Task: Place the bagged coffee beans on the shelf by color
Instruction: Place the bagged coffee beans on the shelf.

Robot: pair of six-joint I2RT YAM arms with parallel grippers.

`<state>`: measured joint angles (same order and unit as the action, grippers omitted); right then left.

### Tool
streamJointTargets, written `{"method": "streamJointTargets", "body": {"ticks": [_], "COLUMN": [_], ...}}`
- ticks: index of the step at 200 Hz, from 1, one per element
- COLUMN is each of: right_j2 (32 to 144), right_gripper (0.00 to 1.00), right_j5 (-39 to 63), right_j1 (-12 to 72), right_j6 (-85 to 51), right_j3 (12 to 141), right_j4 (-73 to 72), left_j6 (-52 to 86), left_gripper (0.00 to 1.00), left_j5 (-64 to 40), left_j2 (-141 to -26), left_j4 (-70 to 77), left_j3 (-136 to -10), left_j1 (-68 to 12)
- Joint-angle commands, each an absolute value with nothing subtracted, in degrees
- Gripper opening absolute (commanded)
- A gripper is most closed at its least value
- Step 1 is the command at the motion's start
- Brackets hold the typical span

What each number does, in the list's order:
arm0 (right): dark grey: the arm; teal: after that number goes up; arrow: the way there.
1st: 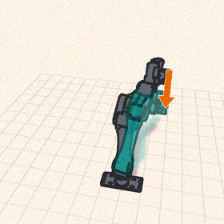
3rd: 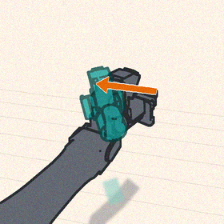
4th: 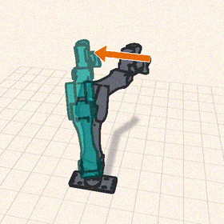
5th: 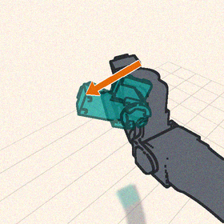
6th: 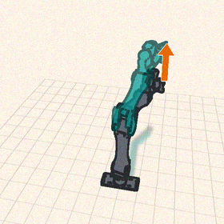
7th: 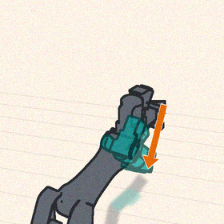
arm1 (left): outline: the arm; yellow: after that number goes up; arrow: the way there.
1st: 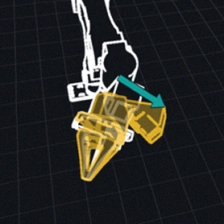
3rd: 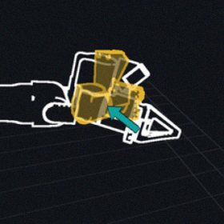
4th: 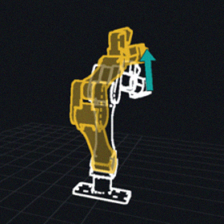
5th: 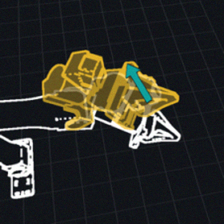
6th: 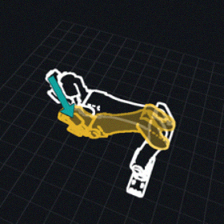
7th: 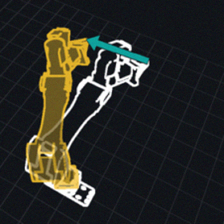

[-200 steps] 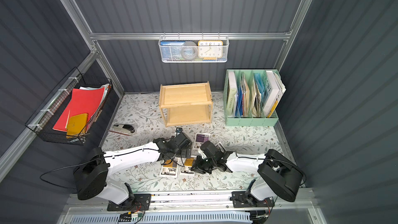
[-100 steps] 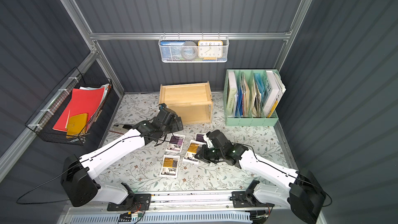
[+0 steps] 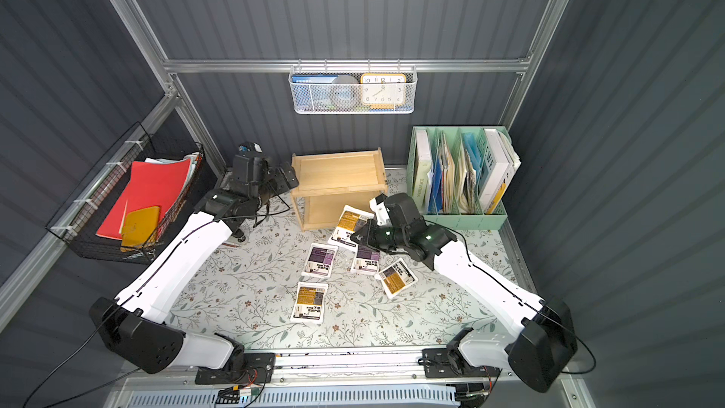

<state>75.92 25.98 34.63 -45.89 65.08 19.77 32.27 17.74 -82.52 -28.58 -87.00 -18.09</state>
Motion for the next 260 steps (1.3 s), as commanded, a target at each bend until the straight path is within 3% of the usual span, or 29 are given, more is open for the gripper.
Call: {"method": "streamJointTargets", "body": {"ticks": [1,54,139,242,260], "right_j2": [80.47,95.02,118.45,132.35,135.35], "right_gripper": [0.02,0.06,0.08,0.11,0.16], "right_j5": [27.49,30.07,36.02,39.44,39.61], "right_j1": [33.41,31.32,29.48,30.79,30.8], "right_j6": [-42.36,-39.71,-36.71,-40.34,-40.48], "right_j3": [71.79,91.21,124.26,137.59,141.2], "right_j4": [20.32,23.34,36.14,35.95,37.31], "left_j6": [29.72,29.0,29.26,30.01,30.13], "left_gripper": [1.0,1.0,1.0,1.0,1.0], "left_j5": [12.89,6.56,4.26,3.52,3.42], "left_j2": [-84.68,-90.06,-91.43,-90.8,-90.7], "left_j4": [-27.15,-26.46,-25.25,-23.95,-23.83], "left_j3": [-88.77,-91.58,-89.37,-86.68,-86.5], "left_j1": [-13.63,-6.96,-4.9,-4.85,-4.83]}}
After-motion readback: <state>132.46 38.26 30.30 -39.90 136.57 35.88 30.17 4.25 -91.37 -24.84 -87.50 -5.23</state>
